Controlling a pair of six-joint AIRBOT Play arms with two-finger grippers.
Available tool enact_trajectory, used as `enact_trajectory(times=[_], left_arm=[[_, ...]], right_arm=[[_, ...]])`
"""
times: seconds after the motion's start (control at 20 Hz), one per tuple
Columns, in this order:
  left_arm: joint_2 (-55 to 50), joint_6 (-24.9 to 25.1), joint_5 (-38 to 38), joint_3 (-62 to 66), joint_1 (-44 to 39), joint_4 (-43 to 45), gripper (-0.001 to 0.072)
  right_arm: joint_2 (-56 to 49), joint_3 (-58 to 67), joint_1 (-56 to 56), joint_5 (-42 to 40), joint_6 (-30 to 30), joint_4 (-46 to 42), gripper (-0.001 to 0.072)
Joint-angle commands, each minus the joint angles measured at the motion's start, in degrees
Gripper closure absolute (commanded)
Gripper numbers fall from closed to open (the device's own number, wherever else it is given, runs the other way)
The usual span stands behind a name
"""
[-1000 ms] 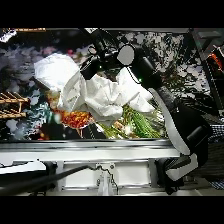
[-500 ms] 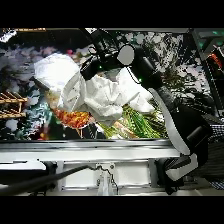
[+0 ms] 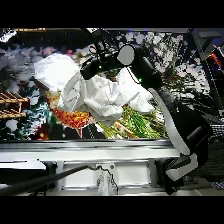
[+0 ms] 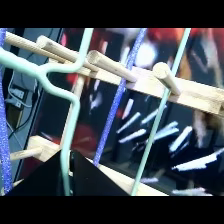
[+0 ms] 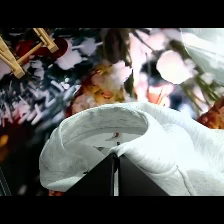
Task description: Fold the clothes and pants, and hang the long-sleeved shirts on hangers.
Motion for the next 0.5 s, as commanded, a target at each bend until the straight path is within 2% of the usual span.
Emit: enact_trajectory(times=[0.0, 0.45], left_arm=[[0.0, 0.0, 1.5, 0.1, -0.1, 0.0, 0.0693], [3.7, 0.0, 1.0, 0.1, -2.7, -0.8, 0.0694]], right_arm=[[0.0, 0.1, 0.0, 0.0, 0.4, 0.0, 0.0682], [0.0, 0.1, 0.0, 0.0, 0.5, 0.0, 0.0680]])
